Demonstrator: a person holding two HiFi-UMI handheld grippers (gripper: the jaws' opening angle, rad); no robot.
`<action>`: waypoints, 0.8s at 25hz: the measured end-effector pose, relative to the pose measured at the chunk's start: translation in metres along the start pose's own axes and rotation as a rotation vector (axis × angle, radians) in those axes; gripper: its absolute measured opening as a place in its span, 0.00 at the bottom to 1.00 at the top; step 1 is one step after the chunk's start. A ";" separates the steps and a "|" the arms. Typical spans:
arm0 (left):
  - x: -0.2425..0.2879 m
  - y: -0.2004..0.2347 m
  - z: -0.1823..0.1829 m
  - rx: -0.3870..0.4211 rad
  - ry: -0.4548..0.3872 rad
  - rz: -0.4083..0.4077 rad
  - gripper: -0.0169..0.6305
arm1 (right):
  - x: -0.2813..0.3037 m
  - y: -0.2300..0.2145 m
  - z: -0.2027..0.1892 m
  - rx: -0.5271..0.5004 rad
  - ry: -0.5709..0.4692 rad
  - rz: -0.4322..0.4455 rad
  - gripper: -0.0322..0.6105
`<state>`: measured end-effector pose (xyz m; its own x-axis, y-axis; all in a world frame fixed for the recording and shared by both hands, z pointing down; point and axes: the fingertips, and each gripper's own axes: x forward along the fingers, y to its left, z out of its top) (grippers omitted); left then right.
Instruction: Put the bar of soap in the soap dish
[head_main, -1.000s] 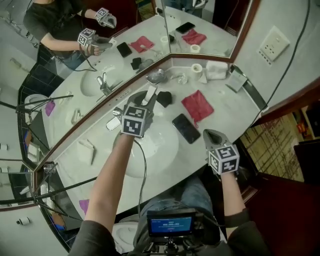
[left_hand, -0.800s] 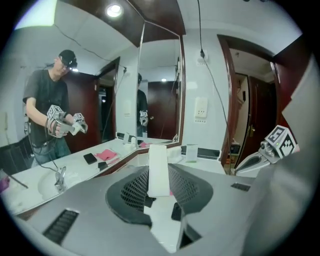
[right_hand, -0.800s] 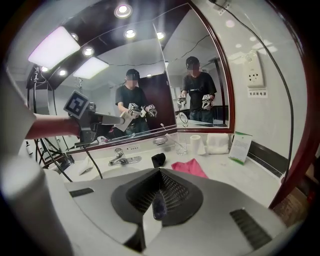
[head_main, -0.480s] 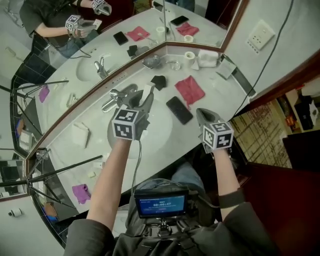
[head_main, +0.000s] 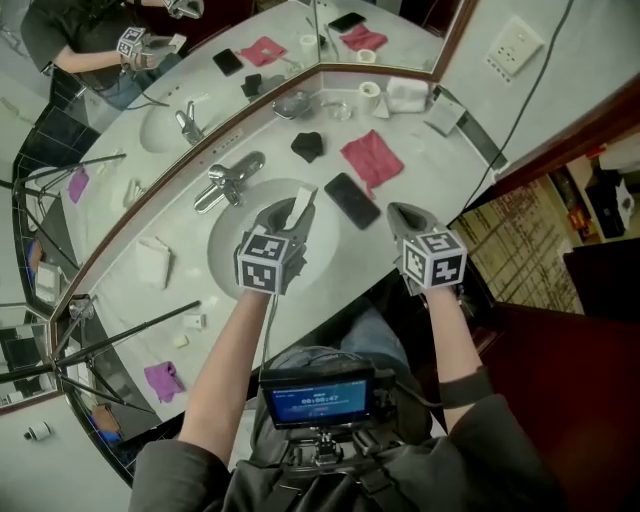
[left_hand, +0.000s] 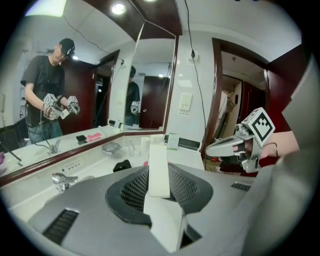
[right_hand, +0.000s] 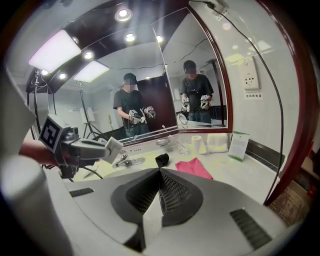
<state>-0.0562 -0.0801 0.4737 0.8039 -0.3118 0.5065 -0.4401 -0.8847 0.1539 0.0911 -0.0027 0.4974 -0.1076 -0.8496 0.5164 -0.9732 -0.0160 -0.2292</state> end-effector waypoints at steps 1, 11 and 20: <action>0.006 -0.007 -0.011 -0.003 0.024 -0.013 0.19 | -0.001 -0.001 -0.001 0.001 0.001 -0.002 0.08; 0.069 -0.069 -0.106 0.044 0.249 -0.128 0.19 | -0.005 -0.028 -0.025 0.039 0.032 -0.023 0.08; 0.116 -0.105 -0.166 0.091 0.371 -0.181 0.19 | -0.008 -0.052 -0.038 0.074 0.048 -0.040 0.08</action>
<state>0.0169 0.0345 0.6566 0.6588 -0.0171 0.7521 -0.2546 -0.9458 0.2015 0.1346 0.0248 0.5367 -0.0800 -0.8209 0.5654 -0.9594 -0.0905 -0.2672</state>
